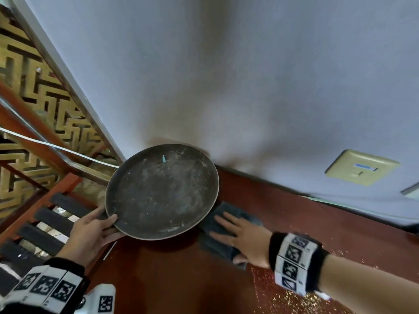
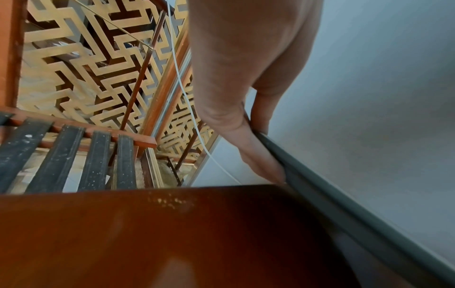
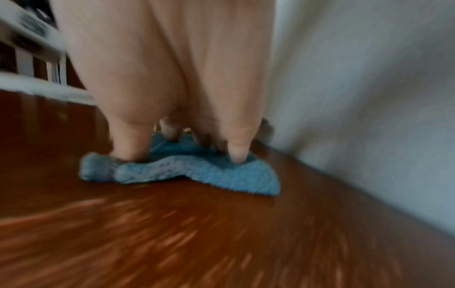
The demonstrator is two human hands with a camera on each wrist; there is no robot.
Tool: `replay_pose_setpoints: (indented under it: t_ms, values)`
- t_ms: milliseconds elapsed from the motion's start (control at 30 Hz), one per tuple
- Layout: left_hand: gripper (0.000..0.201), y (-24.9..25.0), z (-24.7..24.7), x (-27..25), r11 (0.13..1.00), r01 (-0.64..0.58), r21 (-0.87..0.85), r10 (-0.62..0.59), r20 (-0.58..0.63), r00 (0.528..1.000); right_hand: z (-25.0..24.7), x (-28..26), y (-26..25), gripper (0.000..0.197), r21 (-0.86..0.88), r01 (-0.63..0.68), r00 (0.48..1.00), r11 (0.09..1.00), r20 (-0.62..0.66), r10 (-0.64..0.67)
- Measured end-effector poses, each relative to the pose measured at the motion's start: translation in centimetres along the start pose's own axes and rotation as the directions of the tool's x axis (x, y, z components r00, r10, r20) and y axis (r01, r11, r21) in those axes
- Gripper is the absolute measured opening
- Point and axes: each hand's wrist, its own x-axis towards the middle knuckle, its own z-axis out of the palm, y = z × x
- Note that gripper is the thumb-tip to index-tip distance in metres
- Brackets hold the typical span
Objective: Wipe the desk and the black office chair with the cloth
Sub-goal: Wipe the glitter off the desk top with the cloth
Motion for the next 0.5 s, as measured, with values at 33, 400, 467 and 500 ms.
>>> replay_pose_setpoints:
  t_ms: [33,400,467,500]
  values:
    - [0.051,-0.2,0.4,0.1,1.0,0.007,0.004,-0.007,0.013,1.0,0.6,-0.7,-0.3,0.076,0.012,0.019,1.0,1.0,0.007,-0.019]
    - [0.054,-2.2,2.5,-0.1,1.0,0.01,0.025,-0.011,0.007,1.0,-1.2,-1.6,5.2,0.081,0.067,-0.317,0.948,0.946,0.012,0.317]
    - [0.054,-2.7,2.7,0.2,0.999,0.007,0.044,-0.007,-0.009,1.0,0.1,-3.0,2.1,0.081,0.01,-0.192,0.981,0.981,-0.015,0.192]
    - [0.054,-3.0,2.8,0.3,0.999,0.01,0.045,-0.009,-0.012,1.0,1.0,-3.8,0.7,0.081,0.001,-0.13,0.991,0.992,-0.019,0.13]
